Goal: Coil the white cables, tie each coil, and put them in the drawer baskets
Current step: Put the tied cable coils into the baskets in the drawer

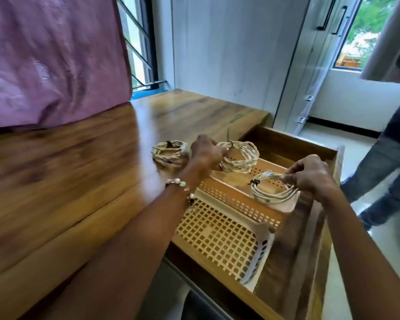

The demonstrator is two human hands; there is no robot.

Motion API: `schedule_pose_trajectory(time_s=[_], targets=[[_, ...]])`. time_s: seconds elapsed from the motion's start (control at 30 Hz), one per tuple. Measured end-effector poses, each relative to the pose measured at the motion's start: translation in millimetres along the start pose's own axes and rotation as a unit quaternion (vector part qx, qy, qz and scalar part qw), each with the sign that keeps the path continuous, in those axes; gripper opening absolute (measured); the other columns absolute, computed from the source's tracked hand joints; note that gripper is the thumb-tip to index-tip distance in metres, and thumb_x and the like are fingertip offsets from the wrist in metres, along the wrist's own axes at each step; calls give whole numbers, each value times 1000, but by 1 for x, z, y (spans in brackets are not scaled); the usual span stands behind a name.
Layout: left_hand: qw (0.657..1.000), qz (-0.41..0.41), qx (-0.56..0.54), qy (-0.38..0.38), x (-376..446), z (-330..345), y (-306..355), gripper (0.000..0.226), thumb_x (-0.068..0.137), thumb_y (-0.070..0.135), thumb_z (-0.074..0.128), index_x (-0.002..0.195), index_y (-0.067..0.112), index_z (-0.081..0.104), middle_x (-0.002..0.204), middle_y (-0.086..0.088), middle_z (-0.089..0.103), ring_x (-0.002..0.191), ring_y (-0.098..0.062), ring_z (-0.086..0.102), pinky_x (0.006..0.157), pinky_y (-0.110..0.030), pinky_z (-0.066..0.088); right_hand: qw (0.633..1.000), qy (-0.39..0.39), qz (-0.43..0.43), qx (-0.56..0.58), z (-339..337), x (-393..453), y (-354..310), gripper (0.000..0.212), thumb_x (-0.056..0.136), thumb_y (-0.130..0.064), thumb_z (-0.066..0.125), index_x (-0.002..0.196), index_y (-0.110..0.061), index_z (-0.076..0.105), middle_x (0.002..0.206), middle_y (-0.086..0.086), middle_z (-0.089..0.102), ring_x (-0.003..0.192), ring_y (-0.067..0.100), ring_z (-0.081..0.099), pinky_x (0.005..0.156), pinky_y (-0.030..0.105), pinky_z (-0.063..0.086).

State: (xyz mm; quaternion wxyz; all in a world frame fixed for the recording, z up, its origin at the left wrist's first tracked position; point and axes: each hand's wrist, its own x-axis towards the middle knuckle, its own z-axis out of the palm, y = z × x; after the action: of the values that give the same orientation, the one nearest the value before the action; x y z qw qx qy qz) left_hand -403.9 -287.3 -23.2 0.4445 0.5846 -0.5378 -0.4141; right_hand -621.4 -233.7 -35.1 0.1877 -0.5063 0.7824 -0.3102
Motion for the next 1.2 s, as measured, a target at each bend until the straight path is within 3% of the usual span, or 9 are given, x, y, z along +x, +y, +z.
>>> schedule_pose_trajectory(time_s=[0.23, 0.37, 0.57, 0.8, 0.93, 1.0, 1.07, 1.13, 1.2], targets=[[958, 85, 273, -39, 42, 61, -26, 11, 84, 7, 68, 88, -1, 63, 90, -20, 68, 80, -31, 68, 69, -40, 59, 991, -7, -73, -116, 21, 29, 18, 12, 75, -10, 77, 80, -13, 66, 78, 3, 61, 65, 5, 50, 48, 18, 34], [936, 55, 345, -52, 54, 73, -46, 4, 90, 3, 60, 86, 3, 59, 92, -14, 64, 79, -22, 64, 65, -28, 53, 978, -82, -114, -156, 38, 36, 22, 20, 76, -10, 76, 74, -21, 59, 81, -1, 62, 71, 7, 56, 54, 16, 40], [919, 77, 384, -44, 54, 77, -60, 14, 92, 1, 52, 78, 3, 54, 88, -13, 62, 79, -24, 62, 71, -39, 56, 949, -104, -138, -263, 50, 41, 28, 24, 78, -14, 75, 71, -25, 55, 83, -1, 63, 75, 11, 57, 67, 26, 50], [917, 99, 360, -138, 34, 50, -34, 18, 86, 27, 67, 82, 12, 58, 83, -6, 63, 74, -17, 62, 68, -33, 55, 980, -48, -168, -96, 29, 30, -3, 17, 78, -14, 75, 77, -22, 60, 78, -3, 63, 73, 10, 61, 62, 25, 51], [957, 132, 165, -197, -2, -6, -3, 15, 88, 19, 65, 98, 8, 67, 83, -8, 71, 67, -20, 69, 62, -33, 58, 969, 9, -240, 63, 27, 14, -55, 10, 82, -17, 73, 87, -15, 64, 78, -1, 65, 63, 8, 64, 53, 19, 51], [983, 136, 43, -114, -10, -42, 7, 8, 90, 17, 64, 92, 10, 68, 71, -8, 71, 54, -22, 68, 50, -33, 55, 956, -30, -233, 178, 36, 3, -83, 12, 84, -18, 70, 91, -11, 65, 82, 2, 67, 67, 10, 66, 53, 19, 53], [990, 123, -10, 73, 3, -76, 3, 10, 88, 20, 65, 83, 13, 70, 60, -4, 68, 47, -19, 64, 45, -27, 50, 945, -83, -188, 256, 55, -2, -107, 19, 85, -24, 70, 92, -6, 65, 85, 10, 70, 69, 18, 67, 58, 29, 58], [963, 80, 40, 254, 22, -107, -11, 21, 82, 30, 63, 80, 12, 72, 68, -6, 71, 62, -25, 69, 59, -34, 57, 942, -114, -148, 279, 77, -8, -127, 31, 84, -29, 72, 93, -1, 65, 88, 17, 70, 66, 21, 63, 59, 32, 57], [940, 2, 161, 300, 32, -127, -27, 36, 79, 42, 62, 90, 8, 70, 89, -14, 72, 83, -32, 68, 74, -41, 57, 948, -138, -120, 259, 95, -14, -143, 39, 83, -36, 72, 94, 1, 64, 88, 20, 67, 67, 23, 64, 59, 34, 59]])
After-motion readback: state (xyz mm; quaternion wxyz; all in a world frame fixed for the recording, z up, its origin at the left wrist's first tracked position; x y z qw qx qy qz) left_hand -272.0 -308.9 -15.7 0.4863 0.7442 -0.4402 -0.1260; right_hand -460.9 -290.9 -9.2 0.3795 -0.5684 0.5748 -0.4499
